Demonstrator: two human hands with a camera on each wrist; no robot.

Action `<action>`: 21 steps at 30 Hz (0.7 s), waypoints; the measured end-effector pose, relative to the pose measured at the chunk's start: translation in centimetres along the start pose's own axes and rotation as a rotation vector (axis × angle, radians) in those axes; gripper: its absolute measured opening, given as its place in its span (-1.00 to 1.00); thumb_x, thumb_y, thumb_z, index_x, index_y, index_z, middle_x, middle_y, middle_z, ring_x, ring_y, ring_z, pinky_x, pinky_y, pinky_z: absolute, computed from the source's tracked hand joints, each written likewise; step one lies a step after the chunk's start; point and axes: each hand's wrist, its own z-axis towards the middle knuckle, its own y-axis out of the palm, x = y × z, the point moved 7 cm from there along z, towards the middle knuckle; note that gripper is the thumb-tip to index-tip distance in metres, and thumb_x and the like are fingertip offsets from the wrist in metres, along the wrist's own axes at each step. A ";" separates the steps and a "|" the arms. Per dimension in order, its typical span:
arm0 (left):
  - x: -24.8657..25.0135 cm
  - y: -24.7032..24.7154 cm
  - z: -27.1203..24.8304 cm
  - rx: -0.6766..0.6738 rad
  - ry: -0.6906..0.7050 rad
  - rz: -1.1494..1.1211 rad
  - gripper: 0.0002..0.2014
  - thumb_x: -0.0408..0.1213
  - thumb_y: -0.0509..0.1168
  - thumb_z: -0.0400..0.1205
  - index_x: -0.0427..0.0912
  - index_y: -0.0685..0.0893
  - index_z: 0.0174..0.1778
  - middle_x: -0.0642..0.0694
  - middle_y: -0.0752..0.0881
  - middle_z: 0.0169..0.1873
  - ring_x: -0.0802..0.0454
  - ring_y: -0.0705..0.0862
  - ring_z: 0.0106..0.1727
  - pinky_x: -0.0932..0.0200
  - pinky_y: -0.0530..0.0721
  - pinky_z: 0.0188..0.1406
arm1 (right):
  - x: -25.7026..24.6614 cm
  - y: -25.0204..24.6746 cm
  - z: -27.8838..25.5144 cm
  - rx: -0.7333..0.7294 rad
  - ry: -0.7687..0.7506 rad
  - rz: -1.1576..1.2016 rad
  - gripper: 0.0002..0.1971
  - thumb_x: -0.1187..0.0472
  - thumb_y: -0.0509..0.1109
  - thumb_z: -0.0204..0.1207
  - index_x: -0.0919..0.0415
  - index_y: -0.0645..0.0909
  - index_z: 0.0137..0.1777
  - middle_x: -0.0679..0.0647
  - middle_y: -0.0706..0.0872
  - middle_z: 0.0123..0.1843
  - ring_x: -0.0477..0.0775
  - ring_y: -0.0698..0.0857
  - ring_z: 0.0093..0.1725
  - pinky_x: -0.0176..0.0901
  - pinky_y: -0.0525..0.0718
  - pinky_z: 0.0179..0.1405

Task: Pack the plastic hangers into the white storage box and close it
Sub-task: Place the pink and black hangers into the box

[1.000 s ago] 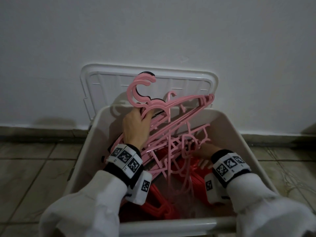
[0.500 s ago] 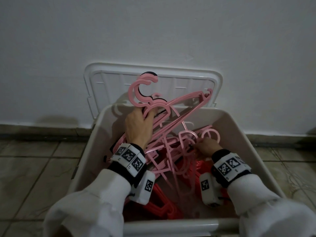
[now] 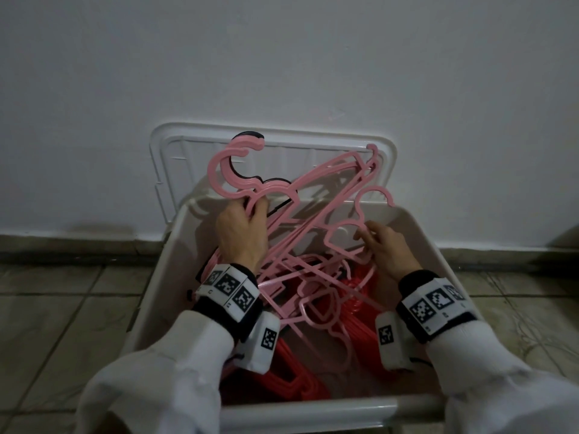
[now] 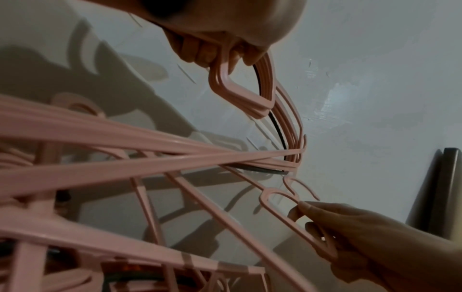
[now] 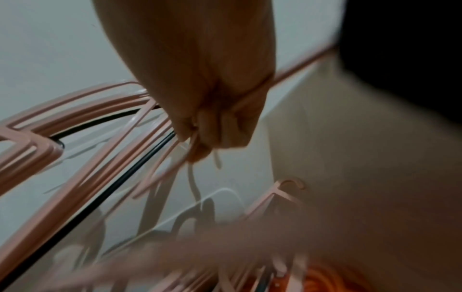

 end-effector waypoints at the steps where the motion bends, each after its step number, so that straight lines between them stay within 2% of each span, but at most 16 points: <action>1: 0.0 0.0 0.0 0.004 -0.001 -0.005 -0.74 -0.23 0.25 0.63 -0.18 0.56 -0.39 -0.09 0.54 -0.50 0.15 0.41 -0.52 0.16 0.26 -0.52 | 0.0 -0.2 0.0 0.023 -0.008 -0.015 -0.75 0.16 0.17 0.68 0.28 0.62 -0.05 0.10 0.64 -0.28 -0.22 0.54 -0.44 -0.60 0.44 -0.55; 3: 0.0 0.0 0.0 0.004 -0.015 0.001 -0.76 -0.25 0.24 0.61 -0.17 0.56 -0.39 -0.09 0.55 -0.49 0.19 0.41 -0.52 0.12 0.21 -0.47 | -0.1 -0.3 0.0 0.037 -0.019 -0.036 -0.73 0.18 0.17 0.68 0.33 0.65 0.00 0.13 0.63 -0.21 -0.23 0.53 -0.43 -0.63 0.44 -0.55; 7: -0.3 0.0 0.0 -0.002 -0.027 0.008 -0.76 -0.26 0.25 0.60 -0.18 0.56 -0.40 -0.07 0.54 -0.50 0.22 0.40 -0.52 0.19 0.28 -0.39 | -0.2 0.8 -0.3 -0.059 -0.009 -0.050 -0.73 0.19 0.16 0.69 0.34 0.64 0.02 0.18 0.65 -0.20 -0.16 0.57 -0.43 -0.61 0.44 -0.59; 10: -0.3 -0.1 0.0 0.016 -0.033 0.019 -0.77 -0.25 0.26 0.59 -0.17 0.57 -0.41 -0.07 0.55 -0.50 0.23 0.41 -0.53 0.19 0.26 -0.48 | -0.9 2.0 -0.8 -0.156 -0.041 -0.036 -0.79 0.21 0.15 0.69 0.25 0.59 -0.05 0.18 0.68 -0.16 -0.08 0.60 -0.42 -0.55 0.48 -0.57; 13: -0.3 -0.4 0.1 0.033 -0.033 0.026 -0.77 -0.25 0.26 0.58 -0.21 0.62 -0.39 -0.08 0.57 -0.48 0.23 0.42 -0.52 0.27 0.27 -0.54 | -1.8 3.3 -1.4 -0.293 -0.116 -0.084 -0.83 0.17 0.15 0.69 0.15 0.53 -0.08 -0.06 0.68 -0.30 -0.23 0.60 -0.42 -0.33 0.52 -0.33; 14: -0.4 -0.4 0.2 0.042 -0.036 0.028 -0.77 -0.25 0.26 0.58 -0.24 0.63 -0.38 -0.08 0.57 -0.48 0.20 0.43 -0.52 0.21 0.27 -0.52 | -2.1 3.6 -1.7 -0.329 -0.132 -0.087 -0.83 0.16 0.14 0.70 0.13 0.52 -0.08 -0.20 0.64 -0.39 -0.31 0.59 -0.45 -0.33 0.50 -0.29; 16: -0.5 -0.6 0.3 0.057 -0.049 0.039 -0.76 -0.24 0.26 0.57 -0.27 0.62 -0.38 -0.06 0.54 -0.52 0.19 0.42 -0.51 0.17 0.23 -0.46 | -2.4 3.8 -1.9 -0.364 -0.146 -0.084 -0.84 0.16 0.15 0.69 0.11 0.53 -0.06 -0.28 0.59 -0.52 -0.38 0.61 -0.46 -0.50 0.49 -0.30; 18: -0.6 -0.7 0.3 0.064 -0.064 0.048 -0.75 -0.23 0.25 0.57 -0.27 0.59 -0.40 0.00 0.49 -0.56 0.20 0.41 -0.51 0.19 0.19 -0.50 | -2.2 3.6 -1.8 -0.363 -0.133 -0.115 -0.83 0.17 0.15 0.69 0.16 0.55 -0.03 -0.17 0.67 -0.41 -0.29 0.62 -0.41 -0.55 0.49 -0.34; 19: -0.6 -0.8 0.3 0.066 -0.069 0.053 -0.75 -0.23 0.25 0.57 -0.27 0.58 -0.40 0.02 0.47 -0.57 0.21 0.41 -0.51 0.19 0.18 -0.50 | -1.9 3.5 -1.6 -0.362 -0.114 -0.145 -0.82 0.17 0.15 0.69 0.18 0.55 -0.03 -0.03 0.69 -0.33 -0.14 0.63 -0.36 -0.55 0.49 -0.39; 21: -0.5 -0.9 0.3 0.078 -0.072 0.060 -0.75 -0.23 0.25 0.57 -0.26 0.57 -0.40 0.04 0.46 -0.58 0.21 0.40 -0.52 0.18 0.14 -0.47 | -0.9 3.4 -1.4 -0.373 -0.040 -0.230 -0.83 0.19 0.16 0.69 0.21 0.56 0.00 0.08 0.66 -0.21 0.04 0.63 -0.24 -0.49 0.47 -0.43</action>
